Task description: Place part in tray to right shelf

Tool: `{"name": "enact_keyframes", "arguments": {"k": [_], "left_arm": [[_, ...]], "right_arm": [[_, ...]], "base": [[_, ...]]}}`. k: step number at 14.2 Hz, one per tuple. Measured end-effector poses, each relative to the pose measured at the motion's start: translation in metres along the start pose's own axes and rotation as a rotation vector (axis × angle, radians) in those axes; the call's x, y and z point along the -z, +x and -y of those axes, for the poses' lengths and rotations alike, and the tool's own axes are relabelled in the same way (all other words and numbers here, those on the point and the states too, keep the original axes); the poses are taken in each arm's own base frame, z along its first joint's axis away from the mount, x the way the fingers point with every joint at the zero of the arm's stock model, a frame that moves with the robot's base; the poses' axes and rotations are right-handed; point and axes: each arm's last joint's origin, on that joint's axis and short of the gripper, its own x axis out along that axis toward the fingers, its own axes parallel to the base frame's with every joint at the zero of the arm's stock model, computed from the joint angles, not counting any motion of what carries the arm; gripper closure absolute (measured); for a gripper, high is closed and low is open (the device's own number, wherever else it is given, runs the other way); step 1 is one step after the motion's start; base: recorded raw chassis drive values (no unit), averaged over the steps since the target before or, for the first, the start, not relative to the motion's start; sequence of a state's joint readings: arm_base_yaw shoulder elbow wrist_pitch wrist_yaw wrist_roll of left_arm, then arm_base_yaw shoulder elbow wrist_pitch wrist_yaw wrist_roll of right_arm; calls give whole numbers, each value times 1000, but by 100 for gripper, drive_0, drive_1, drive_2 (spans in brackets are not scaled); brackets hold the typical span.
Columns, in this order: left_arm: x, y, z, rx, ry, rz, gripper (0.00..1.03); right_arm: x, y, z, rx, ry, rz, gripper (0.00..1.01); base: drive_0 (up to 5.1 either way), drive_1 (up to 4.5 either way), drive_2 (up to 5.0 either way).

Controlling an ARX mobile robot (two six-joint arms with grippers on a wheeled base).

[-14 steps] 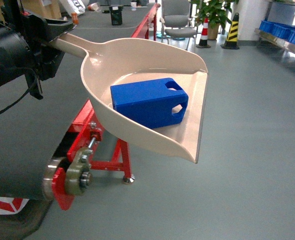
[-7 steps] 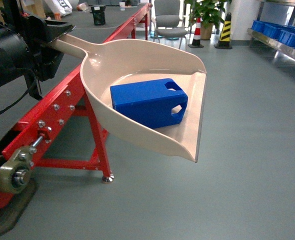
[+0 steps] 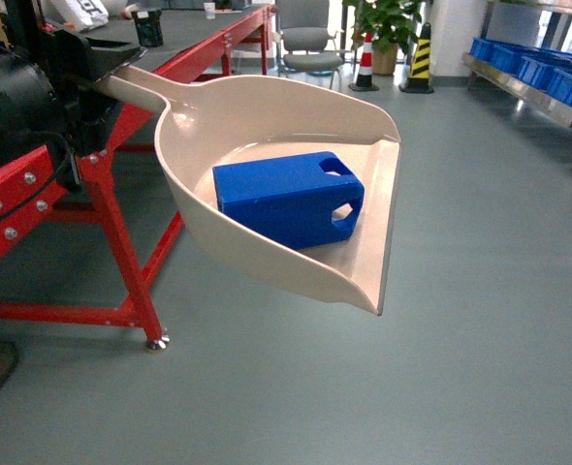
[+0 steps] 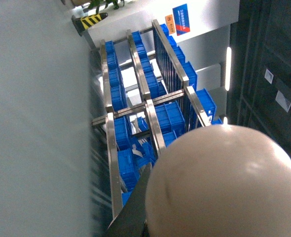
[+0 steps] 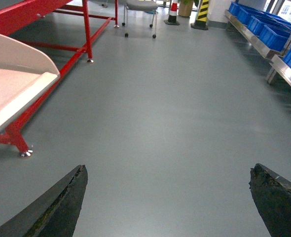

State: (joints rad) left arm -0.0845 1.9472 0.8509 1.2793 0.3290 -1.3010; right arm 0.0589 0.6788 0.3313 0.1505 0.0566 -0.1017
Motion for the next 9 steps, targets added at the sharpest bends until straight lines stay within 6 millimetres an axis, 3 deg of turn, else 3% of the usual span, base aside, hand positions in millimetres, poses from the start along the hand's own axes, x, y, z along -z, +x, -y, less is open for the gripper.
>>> {"name": "enact_keyframes", "arguments": {"k": [9], "left_arm": [[7, 2, 2, 13, -3, -28, 89]], "right_arm": [[0, 0, 0, 7, 0, -2, 3]], "base": [[495, -250, -250]]}}
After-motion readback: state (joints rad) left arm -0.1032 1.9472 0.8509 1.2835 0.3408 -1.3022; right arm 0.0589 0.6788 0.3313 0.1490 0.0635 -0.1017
